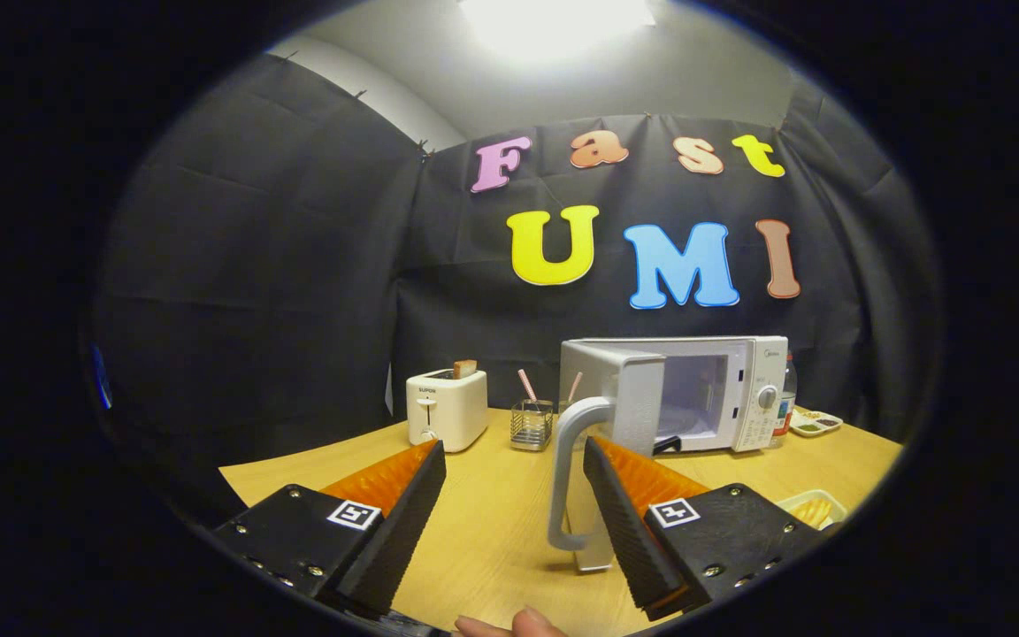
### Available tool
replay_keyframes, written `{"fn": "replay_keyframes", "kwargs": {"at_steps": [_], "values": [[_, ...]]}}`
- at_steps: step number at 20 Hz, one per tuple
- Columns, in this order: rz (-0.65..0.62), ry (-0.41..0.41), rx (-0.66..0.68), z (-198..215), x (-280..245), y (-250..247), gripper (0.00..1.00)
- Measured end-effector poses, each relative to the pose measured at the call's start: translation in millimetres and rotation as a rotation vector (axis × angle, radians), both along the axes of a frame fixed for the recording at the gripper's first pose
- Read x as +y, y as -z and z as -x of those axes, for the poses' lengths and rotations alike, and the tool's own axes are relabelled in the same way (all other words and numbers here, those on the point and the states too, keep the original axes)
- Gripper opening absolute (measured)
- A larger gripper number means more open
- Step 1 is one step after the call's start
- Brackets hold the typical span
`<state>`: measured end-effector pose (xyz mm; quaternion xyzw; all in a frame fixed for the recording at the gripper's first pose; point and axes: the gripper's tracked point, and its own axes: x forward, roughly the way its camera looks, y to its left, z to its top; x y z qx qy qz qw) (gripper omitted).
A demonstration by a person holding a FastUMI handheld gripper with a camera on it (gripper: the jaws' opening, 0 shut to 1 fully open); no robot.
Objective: Open the microwave, put the food inside, and close the microwave door.
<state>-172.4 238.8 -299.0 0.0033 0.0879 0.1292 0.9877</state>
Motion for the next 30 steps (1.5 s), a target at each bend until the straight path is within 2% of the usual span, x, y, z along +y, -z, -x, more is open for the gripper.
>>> {"fn": "replay_keyframes", "kwargs": {"at_steps": [2, 4, 9, 11, 16, 26, 28, 29, 30], "values": [[0.062, 0.022, 0.002, 8.1, -50.2, 5.9, 0.95], [0.099, 0.087, 0.032, 10.7, -107.4, 18.6, 0.95], [0.125, 0.237, 0.14, 13.7, -221.8, 59.0, 0.95], [0.113, 0.267, 0.175, 15.7, -249.0, 75.0, 0.95], [0.044, 0.28, 0.305, 17.8, -282.2, 123.8, 0.95], [0.032, 0.284, 0.436, 12.1, -287.3, 169.5, 0.96], [0.031, 0.294, 0.434, 10.2, -288.2, 168.2, 0.86], [0.037, 0.316, 0.424, 10.0, -291.9, 167.0, 0.75], [0.044, 0.341, 0.42, 12.0, -296.6, 165.8, 0.72]]}}
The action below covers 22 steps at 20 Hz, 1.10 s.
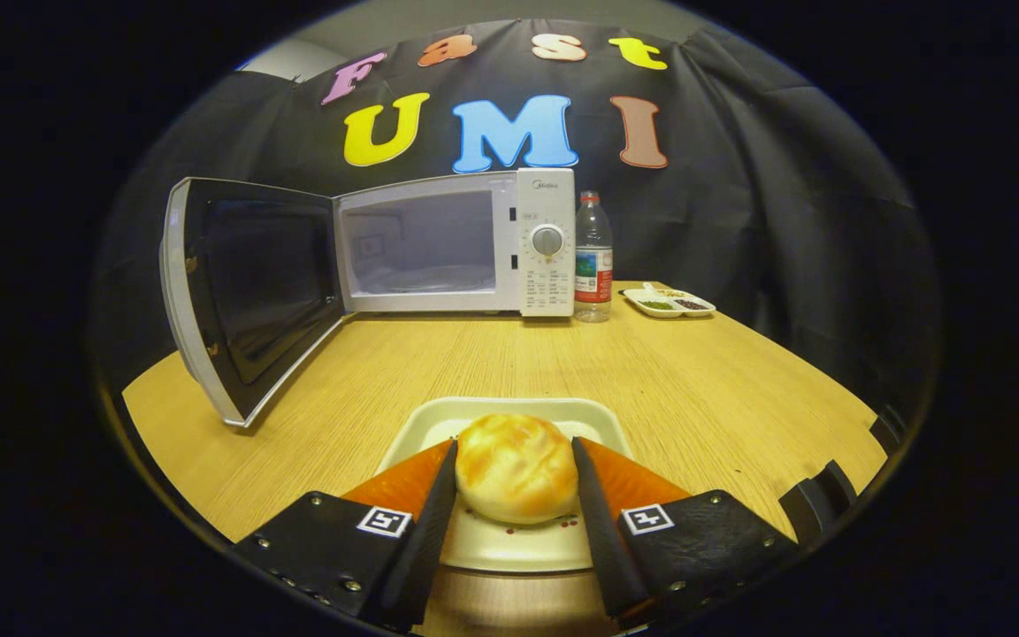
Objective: Open the microwave, put the food inside, and close the microwave door.
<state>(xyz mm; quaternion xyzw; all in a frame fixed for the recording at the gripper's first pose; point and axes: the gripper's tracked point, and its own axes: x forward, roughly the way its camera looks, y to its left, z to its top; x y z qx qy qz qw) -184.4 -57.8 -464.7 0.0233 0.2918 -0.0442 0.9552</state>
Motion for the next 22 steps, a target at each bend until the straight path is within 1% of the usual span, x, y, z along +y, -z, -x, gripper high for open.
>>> {"fn": "replay_keyframes", "kwargs": {"at_steps": [1, 2, 3, 5, 8, 11, 15, 19, 22], "values": [[-0.002, 0.027, -0.029, -1.7, -4.3, -3.3, 0.6], [-0.018, 0.059, -0.05, -2.0, -7.2, -9.9, 0.59], [-0.041, 0.056, -0.063, -4.5, -6.1, -18.2, 0.46], [-0.106, 0.002, -0.058, -11.2, 15.8, -27.3, 0.46], [-0.152, -0.027, -0.077, -24.5, 31.0, -46.6, 0.46], [-0.234, -0.059, -0.077, -45.8, 55.2, -60.6, 0.46], [-0.244, -0.085, -0.075, -88.2, 77.6, -67.9, 0.46], [-0.244, -0.093, -0.072, -130.8, 98.0, -69.3, 0.46], [-0.305, -0.099, -0.096, -169.0, 117.6, -76.0, 0.46]]}}
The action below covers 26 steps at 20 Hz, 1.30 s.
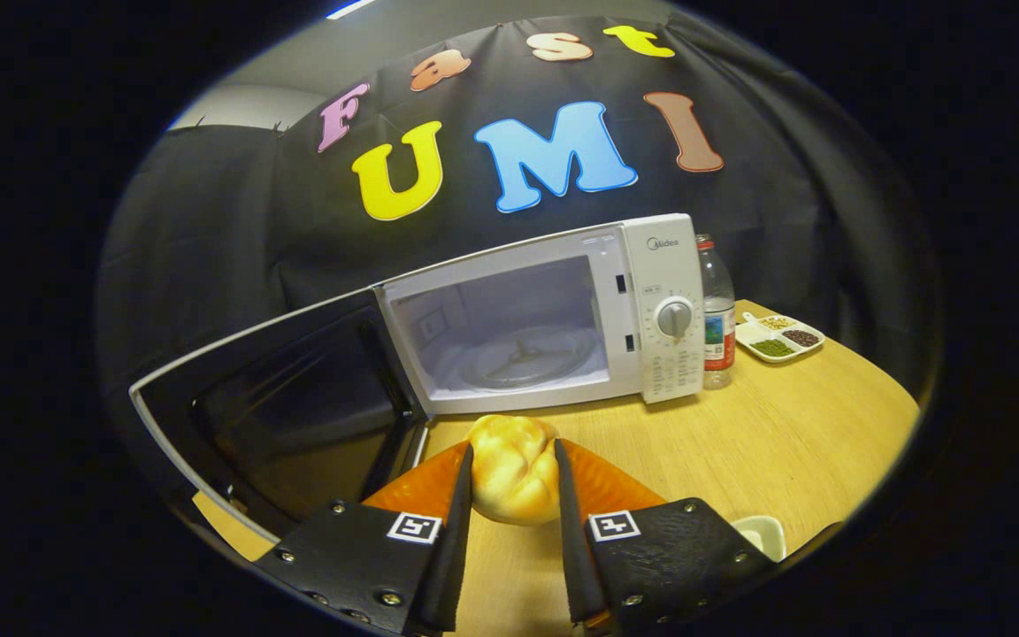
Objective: Open the microwave, put the food inside, and close the microwave door.
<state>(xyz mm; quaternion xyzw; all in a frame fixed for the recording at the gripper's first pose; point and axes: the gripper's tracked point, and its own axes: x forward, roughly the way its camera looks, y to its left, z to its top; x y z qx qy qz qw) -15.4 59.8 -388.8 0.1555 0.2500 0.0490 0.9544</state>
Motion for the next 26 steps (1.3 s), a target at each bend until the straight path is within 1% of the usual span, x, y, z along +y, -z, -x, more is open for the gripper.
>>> {"fn": "replay_keyframes", "kwargs": {"at_steps": [7, 11, 15, 17, 19, 22, 23, 26], "values": [[-0.085, -0.012, -0.066, -80.5, 36.1, -8.6, 0.46], [-0.158, 0.02, -0.059, -118.5, 45.7, 5.2, 0.46], [-0.136, 0.02, -0.051, -143.1, 47.6, 25.9, 0.46], [-0.175, 0.018, -0.036, -148.8, 51.7, 31.9, 0.46], [-0.192, 0.048, -0.019, -154.7, 50.8, 42.4, 0.46], [-0.289, 0.09, 0.014, -170.0, 52.3, 49.7, 0.46], [-0.302, 0.104, 0.02, -175.5, 53.5, 51.8, 0.46], [-0.283, 0.108, 0.023, -187.9, 57.5, 55.9, 0.46]]}}
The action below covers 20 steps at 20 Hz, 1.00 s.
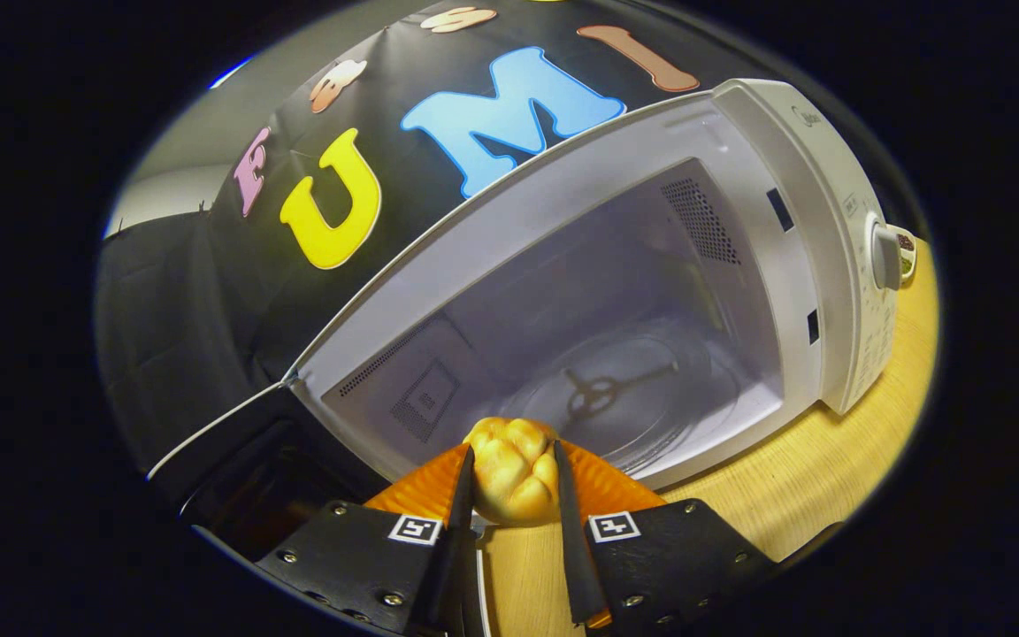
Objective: Open the microwave, put the food inside, and close the microwave door.
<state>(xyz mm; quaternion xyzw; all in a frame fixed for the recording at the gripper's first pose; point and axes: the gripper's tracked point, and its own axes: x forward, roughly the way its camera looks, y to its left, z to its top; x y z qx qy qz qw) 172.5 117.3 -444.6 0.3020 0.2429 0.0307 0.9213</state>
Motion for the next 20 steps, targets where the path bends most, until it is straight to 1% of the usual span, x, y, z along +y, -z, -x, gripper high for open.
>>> {"fn": "replay_keyframes", "kwargs": {"at_steps": [4, 7, 10, 12, 14, 16, 17, 18, 19, 20], "values": [[-0.041, 0.031, 0.017, -16.1, 3.2, 8.1, 0.47], [-0.031, 0.038, 0.043, -23.5, 5.3, 24.8, 0.47], [-0.06, 0.044, 0.063, -28.0, 3.4, 39.0, 0.47], [-0.08, 0.057, 0.051, -32.9, 3.4, 39.2, 0.54], [-0.069, 0.062, 0.041, -36.8, 1.5, 40.8, 0.55], [-0.05, 0.069, 0.021, -42.2, -2.1, 40.1, 0.68], [-0.052, 0.07, 0.021, -42.6, -2.8, 40.5, 0.71], [-0.052, 0.072, 0.023, -42.6, -4.1, 39.6, 0.72], [-0.053, 0.074, 0.025, -42.1, -4.2, 39.6, 0.77], [-0.047, 0.077, 0.028, -43.3, -5.0, 39.6, 0.78]]}}
